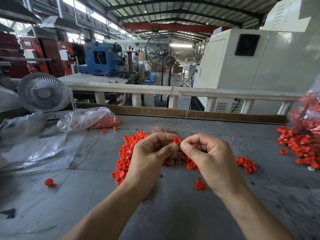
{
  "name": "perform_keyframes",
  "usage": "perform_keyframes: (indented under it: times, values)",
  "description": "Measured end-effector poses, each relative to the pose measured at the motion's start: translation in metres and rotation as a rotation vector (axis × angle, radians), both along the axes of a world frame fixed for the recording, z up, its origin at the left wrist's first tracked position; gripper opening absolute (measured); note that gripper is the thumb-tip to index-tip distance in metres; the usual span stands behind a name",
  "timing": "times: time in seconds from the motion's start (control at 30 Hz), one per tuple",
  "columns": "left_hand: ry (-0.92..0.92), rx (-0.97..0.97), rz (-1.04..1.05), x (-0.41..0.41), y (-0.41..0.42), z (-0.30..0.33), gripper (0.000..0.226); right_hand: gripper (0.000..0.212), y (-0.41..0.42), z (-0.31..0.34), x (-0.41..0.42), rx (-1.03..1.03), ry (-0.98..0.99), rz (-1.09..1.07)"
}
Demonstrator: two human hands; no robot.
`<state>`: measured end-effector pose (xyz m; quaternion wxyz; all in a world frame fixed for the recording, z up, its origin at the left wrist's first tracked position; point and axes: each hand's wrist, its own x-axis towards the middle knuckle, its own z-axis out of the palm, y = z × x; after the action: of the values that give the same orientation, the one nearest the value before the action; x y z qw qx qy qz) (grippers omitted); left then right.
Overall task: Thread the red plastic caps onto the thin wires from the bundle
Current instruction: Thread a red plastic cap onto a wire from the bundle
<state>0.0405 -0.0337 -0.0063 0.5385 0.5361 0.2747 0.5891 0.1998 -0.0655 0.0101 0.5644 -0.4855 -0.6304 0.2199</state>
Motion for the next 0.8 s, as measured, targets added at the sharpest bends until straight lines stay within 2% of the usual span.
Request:
perform_keyframes:
  times: [0.5,0.8]
  values:
    - [0.028,-0.025,0.002,-0.0022,-0.001,0.0008,0.021,0.013,-0.0009,0.0015,0.0021,-0.024,0.006,-0.007]
    - [0.006,-0.059,-0.023,-0.0014,0.0012,0.0003,0.014,0.012,0.0,0.0018,0.0026,-0.034,0.011,-0.004]
